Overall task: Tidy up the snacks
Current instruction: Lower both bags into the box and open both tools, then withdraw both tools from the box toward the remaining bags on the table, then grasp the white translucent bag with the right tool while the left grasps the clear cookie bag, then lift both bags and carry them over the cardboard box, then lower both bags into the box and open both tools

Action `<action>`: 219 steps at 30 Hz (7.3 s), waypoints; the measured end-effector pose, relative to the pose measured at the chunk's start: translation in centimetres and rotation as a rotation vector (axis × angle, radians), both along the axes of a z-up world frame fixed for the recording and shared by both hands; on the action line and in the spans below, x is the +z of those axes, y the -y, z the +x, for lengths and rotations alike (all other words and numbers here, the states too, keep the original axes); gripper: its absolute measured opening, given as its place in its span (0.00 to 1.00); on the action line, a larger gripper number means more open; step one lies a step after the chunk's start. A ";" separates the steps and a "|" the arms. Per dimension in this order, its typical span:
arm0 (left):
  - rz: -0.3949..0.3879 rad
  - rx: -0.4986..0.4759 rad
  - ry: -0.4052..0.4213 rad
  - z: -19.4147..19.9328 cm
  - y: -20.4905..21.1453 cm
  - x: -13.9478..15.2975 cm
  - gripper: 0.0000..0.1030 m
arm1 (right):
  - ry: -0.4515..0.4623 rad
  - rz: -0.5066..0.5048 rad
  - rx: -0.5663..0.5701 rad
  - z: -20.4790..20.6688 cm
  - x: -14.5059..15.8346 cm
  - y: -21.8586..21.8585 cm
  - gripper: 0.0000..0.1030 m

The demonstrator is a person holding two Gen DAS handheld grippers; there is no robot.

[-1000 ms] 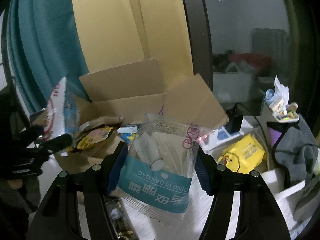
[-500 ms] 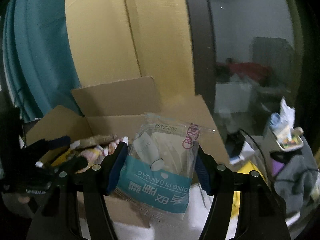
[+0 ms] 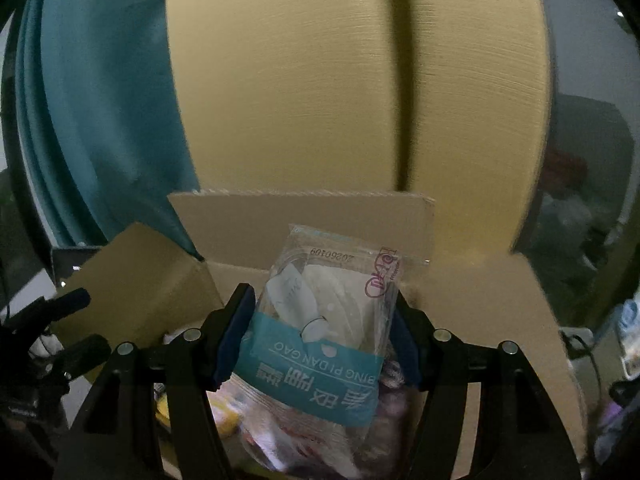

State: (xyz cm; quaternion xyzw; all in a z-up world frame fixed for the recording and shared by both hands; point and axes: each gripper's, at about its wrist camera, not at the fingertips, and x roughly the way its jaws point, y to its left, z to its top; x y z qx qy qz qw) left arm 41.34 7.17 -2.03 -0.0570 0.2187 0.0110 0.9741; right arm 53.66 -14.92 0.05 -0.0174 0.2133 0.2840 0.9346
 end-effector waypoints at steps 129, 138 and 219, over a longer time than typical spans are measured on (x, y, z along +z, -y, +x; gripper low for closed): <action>-0.076 -0.241 -0.250 -16.5 4.7 -10.2 0.17 | -0.247 0.000 0.084 -24.4 -13.6 3.3 0.40; -0.047 -0.225 -0.172 -16.3 2.0 -8.2 0.17 | -0.209 -0.009 0.056 -23.5 -11.7 3.8 0.40; 0.055 -0.103 -0.054 7.8 0.0 -0.2 0.20 | 0.012 -0.096 -0.094 0.8 -1.4 -1.2 0.40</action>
